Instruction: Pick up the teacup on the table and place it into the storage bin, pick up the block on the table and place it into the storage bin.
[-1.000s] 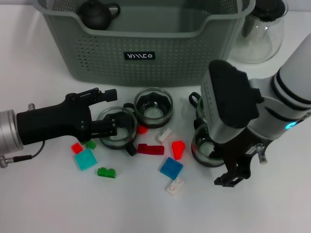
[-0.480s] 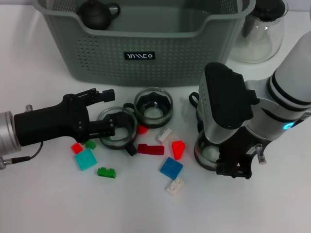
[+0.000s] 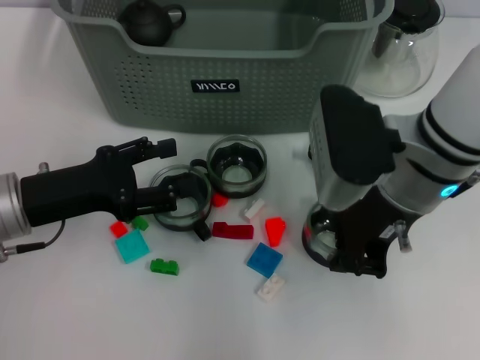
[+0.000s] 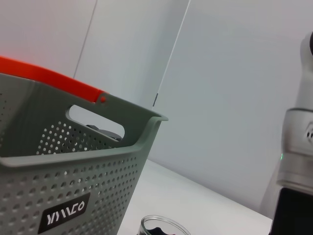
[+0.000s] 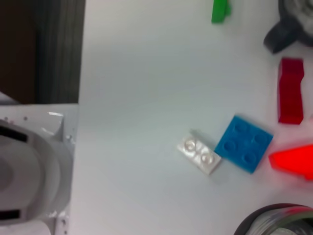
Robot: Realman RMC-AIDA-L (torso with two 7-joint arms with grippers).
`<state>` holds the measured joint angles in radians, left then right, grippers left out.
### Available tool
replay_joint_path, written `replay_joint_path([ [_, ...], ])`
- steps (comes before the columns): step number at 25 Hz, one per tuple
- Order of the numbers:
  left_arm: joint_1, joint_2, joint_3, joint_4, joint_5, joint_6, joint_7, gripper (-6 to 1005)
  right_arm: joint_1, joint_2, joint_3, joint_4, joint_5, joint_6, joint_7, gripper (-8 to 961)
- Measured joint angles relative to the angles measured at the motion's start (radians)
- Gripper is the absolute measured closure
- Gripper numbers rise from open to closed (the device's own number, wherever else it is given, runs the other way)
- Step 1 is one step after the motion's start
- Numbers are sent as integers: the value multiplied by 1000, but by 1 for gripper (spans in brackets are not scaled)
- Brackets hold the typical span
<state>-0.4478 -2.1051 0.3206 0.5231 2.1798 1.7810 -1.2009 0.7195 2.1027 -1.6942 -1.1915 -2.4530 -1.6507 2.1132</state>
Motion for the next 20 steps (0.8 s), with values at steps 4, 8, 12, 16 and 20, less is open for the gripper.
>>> replay_joint_path([
  [4,0,1,-1,0,0,3,0,139,0,-1,61,-41,13,-60,1,887],
  [8,0,2,-2,0,0,6,0,139,1,-3,168,-105,52,-162,10,897],
  [12,0,3,-2,0,-5,13,0,139,17,-5,284,-158,67,-275,35,897],
  [16,3,4,-2,0,-13,17,0,139,39,-29,371,-205,120,-337,103,897],
  [20,9,4,-2,0,-14,17,0,139,61,-71,417,-236,262,-337,189,897],
])
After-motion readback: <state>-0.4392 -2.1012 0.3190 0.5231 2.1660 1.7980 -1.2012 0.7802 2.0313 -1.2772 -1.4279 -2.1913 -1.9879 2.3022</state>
